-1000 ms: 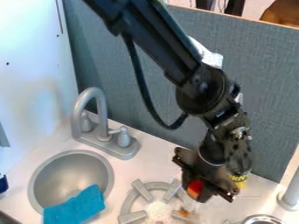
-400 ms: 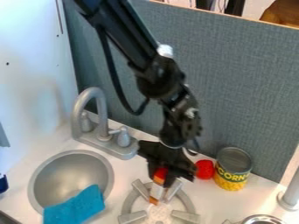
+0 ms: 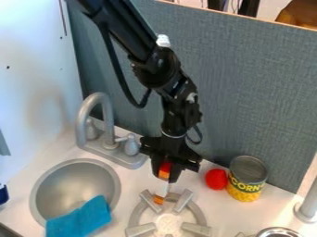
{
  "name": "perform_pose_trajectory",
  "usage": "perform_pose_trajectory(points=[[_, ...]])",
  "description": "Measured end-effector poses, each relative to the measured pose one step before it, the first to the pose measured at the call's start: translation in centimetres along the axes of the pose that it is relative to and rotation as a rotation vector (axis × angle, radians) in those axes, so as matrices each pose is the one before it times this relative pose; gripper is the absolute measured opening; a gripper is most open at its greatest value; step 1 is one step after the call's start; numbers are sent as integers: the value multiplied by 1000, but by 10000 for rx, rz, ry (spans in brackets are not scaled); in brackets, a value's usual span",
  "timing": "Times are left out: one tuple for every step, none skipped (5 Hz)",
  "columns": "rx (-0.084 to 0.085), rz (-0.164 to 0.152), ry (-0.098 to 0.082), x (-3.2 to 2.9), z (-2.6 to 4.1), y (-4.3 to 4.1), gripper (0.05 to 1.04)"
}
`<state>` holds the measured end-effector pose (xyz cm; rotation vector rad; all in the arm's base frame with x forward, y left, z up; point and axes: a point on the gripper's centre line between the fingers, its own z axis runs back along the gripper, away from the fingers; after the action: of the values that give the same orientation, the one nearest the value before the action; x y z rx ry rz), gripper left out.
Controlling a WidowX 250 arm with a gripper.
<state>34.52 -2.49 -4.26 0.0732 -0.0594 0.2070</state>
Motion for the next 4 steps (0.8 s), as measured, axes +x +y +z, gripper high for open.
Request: perform_pose_trajectory(points=[[-243,312,246,1132,-803,408,394],[11,135,2,1258,-223,-48,394],[32,-11,-260,677,-264,-50,394],[-69,-330,-252,552,-437,-135,394]])
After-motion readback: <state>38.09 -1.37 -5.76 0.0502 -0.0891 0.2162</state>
